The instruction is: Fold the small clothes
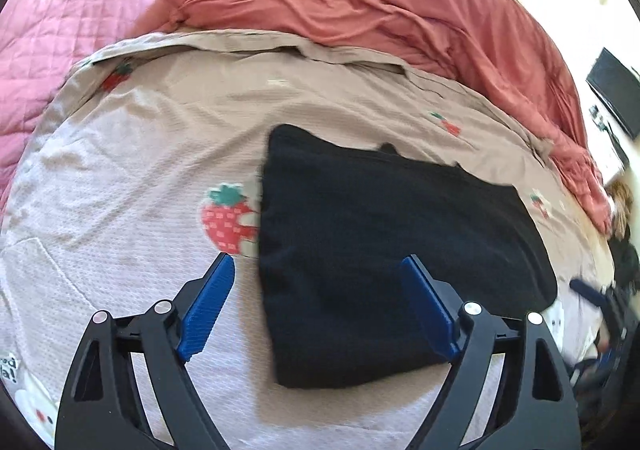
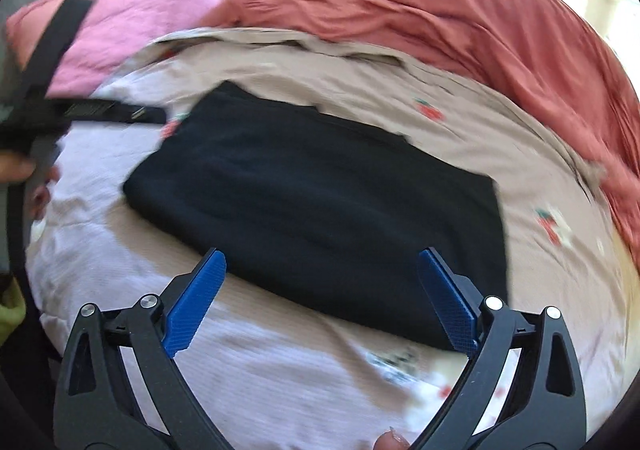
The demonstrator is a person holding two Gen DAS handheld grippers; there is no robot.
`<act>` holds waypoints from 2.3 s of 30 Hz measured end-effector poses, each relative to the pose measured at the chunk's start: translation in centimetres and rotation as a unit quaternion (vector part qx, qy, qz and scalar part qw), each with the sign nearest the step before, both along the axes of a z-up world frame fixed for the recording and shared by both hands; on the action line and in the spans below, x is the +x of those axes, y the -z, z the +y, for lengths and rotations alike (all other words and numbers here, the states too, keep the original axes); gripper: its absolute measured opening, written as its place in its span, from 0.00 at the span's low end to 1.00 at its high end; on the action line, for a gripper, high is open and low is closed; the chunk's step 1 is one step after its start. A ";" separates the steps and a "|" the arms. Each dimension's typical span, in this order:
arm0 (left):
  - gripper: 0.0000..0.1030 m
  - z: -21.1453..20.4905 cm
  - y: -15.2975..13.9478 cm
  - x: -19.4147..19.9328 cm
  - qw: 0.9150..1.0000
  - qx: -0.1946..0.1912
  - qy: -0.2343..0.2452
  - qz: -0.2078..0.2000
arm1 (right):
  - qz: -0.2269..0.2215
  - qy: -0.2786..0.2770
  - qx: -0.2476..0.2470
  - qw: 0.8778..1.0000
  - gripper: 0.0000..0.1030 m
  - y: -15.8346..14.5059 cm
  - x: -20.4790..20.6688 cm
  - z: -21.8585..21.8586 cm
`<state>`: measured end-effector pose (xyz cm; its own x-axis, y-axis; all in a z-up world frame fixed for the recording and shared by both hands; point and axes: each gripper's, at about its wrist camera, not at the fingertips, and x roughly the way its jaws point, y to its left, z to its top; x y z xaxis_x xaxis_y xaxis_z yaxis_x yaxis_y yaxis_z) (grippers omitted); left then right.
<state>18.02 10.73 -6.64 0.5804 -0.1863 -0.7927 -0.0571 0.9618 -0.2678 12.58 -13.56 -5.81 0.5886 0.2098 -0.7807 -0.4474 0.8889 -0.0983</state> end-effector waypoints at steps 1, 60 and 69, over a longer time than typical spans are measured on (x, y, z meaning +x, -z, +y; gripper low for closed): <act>0.82 0.7 0.1 0.2 1.000 -0.004 -0.006 0.002 | -0.004 -0.015 -0.009 1.000 0.88 0.4 -0.2 1.5; 0.16 -2.0 1.2 4.5 0.963 -0.268 0.024 -0.010 | -0.018 -0.122 0.073 0.990 0.04 0.4 0.4 6.8; 0.16 -10.3 -4.0 7.0 0.973 -0.224 0.063 0.004 | -0.038 -0.052 0.159 0.985 0.03 -2.3 0.6 -1.2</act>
<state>25.05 0.45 -2.67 0.5244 -0.5826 -0.6210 0.0492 0.7488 -0.6609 13.19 -14.73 -3.54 0.6047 0.4999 -0.6200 -0.5404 0.8294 0.1417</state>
